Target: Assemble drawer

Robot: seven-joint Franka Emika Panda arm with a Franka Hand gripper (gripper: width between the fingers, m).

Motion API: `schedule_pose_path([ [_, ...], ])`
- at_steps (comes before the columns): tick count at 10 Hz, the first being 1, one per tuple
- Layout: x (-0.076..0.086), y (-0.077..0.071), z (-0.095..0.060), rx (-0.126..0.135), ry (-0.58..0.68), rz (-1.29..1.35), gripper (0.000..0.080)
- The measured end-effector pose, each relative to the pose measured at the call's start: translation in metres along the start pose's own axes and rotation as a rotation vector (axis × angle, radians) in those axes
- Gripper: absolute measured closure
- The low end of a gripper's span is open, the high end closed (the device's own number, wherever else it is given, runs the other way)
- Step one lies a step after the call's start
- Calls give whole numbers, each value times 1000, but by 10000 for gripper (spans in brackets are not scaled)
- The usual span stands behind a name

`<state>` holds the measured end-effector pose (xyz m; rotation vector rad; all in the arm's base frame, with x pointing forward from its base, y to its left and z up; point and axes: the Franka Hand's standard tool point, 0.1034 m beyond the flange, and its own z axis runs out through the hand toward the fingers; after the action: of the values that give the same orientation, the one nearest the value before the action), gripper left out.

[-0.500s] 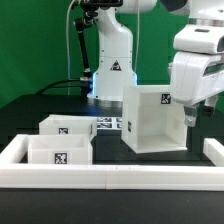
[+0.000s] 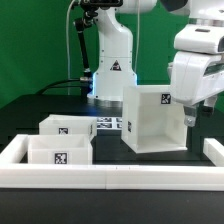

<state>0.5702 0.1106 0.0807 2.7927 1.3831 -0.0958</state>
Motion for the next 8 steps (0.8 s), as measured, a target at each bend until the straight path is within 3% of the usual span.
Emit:
schedule_pose_path([
  [3, -1, -2, -8, 6, 13, 91, 150],
  [6, -2, -9, -34, -9, 35, 338, 150],
  [8, -8, -13, -52, -26, 48, 337, 150],
])
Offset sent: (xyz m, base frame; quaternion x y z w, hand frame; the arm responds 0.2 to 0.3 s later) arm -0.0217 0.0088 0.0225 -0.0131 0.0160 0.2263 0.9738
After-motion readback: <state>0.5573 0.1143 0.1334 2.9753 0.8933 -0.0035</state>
